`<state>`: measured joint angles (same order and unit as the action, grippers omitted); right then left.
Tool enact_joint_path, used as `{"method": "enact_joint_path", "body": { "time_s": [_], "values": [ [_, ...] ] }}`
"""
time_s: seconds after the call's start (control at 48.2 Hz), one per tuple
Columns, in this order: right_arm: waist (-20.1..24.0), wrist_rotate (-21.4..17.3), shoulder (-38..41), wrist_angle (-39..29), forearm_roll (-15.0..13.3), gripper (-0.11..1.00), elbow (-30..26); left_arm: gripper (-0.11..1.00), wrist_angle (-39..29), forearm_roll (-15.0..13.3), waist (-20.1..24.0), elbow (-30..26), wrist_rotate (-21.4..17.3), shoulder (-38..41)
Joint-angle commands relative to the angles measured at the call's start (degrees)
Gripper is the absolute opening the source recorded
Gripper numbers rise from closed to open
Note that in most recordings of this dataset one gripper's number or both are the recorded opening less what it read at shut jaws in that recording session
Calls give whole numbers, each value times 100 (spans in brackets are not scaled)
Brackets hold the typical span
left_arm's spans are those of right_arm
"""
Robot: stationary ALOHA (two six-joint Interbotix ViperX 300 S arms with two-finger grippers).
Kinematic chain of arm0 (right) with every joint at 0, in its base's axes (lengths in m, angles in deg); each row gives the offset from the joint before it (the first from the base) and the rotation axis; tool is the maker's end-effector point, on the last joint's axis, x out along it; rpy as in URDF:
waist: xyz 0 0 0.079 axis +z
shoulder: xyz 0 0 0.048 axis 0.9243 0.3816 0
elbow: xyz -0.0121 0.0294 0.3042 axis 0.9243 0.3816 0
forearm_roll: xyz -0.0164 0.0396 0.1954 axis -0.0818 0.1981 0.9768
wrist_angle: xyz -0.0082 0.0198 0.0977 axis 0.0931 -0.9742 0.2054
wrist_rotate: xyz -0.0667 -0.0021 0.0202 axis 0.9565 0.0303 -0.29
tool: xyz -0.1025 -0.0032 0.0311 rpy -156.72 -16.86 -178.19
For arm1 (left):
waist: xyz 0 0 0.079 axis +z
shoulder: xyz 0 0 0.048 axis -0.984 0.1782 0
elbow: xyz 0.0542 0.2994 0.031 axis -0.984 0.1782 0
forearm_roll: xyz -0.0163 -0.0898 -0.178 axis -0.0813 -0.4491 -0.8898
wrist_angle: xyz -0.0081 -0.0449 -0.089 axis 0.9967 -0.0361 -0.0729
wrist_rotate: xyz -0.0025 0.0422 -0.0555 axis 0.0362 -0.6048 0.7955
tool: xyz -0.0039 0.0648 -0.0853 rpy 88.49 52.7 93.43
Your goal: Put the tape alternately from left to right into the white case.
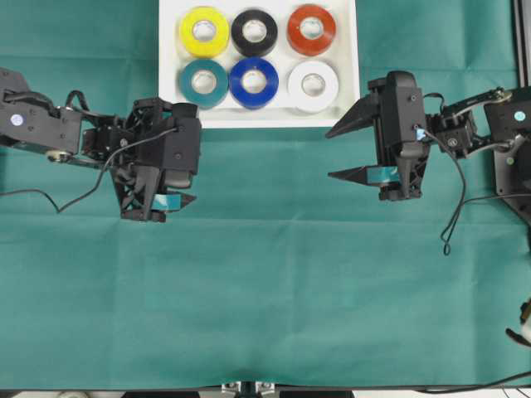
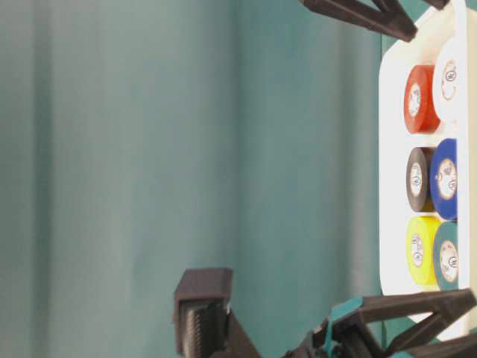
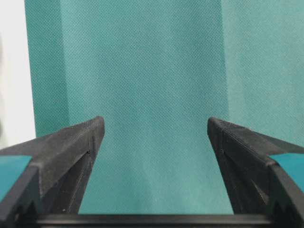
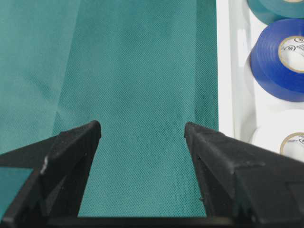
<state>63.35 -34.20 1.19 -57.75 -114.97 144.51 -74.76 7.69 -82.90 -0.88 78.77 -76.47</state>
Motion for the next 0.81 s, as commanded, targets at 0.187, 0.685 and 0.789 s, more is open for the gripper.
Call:
{"method": "enact_joint_path", "body": {
  "time_s": [0.187,0.685,0.789],
  "values": [
    [18,0,-290,18,18,79,53,53,44,-9,-26,211,-9,-580],
    [18,-9,-1239,-220,18,79,510,52,176,-9,-9,765,-18,-1327],
    [18,-9,-1477,-369,18,79,615,52,255,0,44,949,-18,-1512]
  ]
}}
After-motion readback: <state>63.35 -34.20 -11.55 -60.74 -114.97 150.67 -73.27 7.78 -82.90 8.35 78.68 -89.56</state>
